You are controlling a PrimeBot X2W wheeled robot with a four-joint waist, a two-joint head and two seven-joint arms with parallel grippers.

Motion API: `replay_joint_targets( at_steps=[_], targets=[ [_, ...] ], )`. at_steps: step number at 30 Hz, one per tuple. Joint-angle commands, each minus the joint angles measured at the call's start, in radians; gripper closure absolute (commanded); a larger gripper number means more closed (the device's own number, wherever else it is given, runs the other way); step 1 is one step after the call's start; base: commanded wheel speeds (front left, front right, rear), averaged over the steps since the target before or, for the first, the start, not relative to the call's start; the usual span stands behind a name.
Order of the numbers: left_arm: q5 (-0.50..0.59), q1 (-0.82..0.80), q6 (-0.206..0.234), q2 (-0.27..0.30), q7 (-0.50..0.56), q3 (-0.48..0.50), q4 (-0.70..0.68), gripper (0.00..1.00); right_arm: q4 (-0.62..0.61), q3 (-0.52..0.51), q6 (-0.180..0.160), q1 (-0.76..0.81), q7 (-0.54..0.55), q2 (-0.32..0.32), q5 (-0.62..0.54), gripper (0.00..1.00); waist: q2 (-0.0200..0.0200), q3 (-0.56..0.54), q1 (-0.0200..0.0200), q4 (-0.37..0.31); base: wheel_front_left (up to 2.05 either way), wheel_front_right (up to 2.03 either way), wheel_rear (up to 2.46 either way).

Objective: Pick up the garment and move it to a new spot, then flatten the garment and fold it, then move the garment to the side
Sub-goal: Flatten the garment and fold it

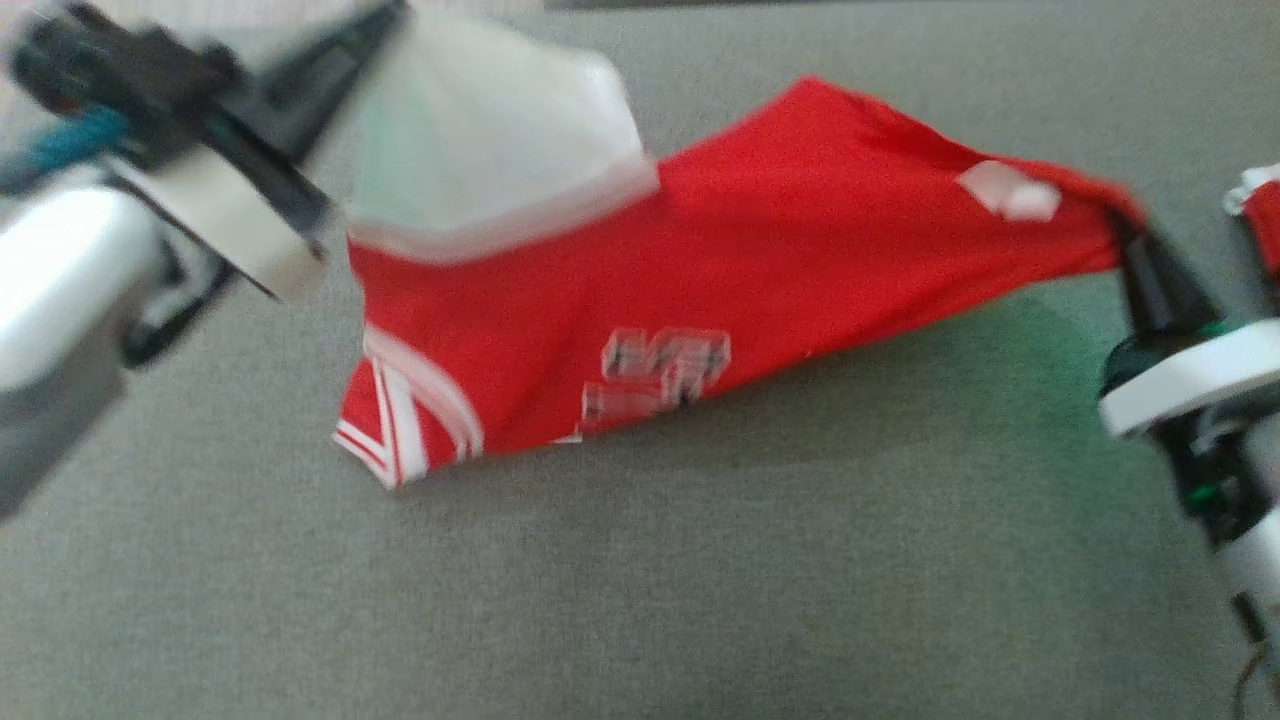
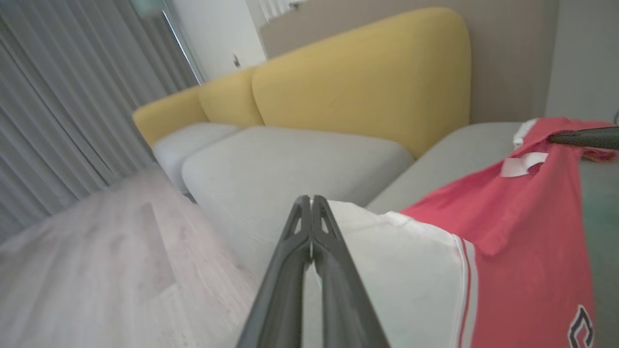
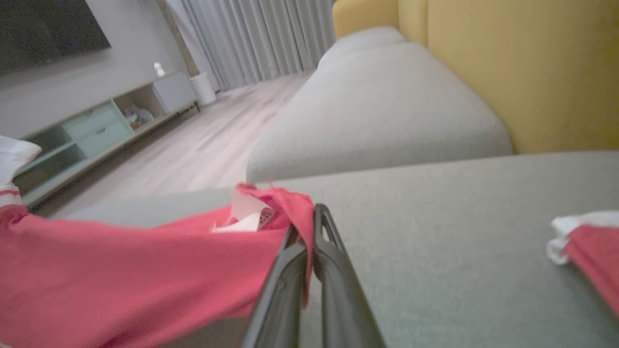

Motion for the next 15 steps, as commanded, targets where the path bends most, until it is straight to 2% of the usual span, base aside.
replay_joint_targets(
  at_steps=[1, 5, 9, 13, 15],
  targets=[
    [0.013, -0.069, 0.017, 0.057, -0.020, 0.082, -0.005, 1.00, -0.049, -0.009, 0.007, -0.029, -0.017, -0.042, 0.019, 1.00, 0.0000, -0.040, 0.0000, -0.011, 0.00, 0.00, 0.00],
    [0.034, -0.089, 0.042, 0.099, -0.043, 0.198, -0.053, 1.00, -0.149, -0.050, 0.007, -0.034, -0.005, -0.110, 0.093, 1.00, 0.0000, -0.107, 0.0000, -0.020, 0.00, 0.00, 0.00],
    [0.005, -0.057, 0.017, 0.115, -0.044, 0.337, -0.190, 1.00, -0.289, -0.118, 0.007, -0.003, 0.053, -0.179, 0.185, 1.00, 0.0000, -0.147, 0.0000, -0.024, 0.00, 0.00, 0.00],
    [-0.061, 0.012, -0.005, 0.155, -0.022, 0.299, -0.311, 1.00, -0.384, -0.188, 0.007, 0.128, 0.156, -0.248, 0.194, 1.00, 0.0000, -0.142, 0.0000, -0.016, 0.00, 0.00, 0.00],
    [-0.089, 0.053, -0.008, 0.180, 0.002, 0.260, -0.369, 1.00, -0.407, -0.199, 0.007, 0.234, 0.229, -0.253, 0.171, 1.00, 0.0000, -0.126, 0.0000, -0.008, 0.00, 0.00, 0.00]
  ],
)
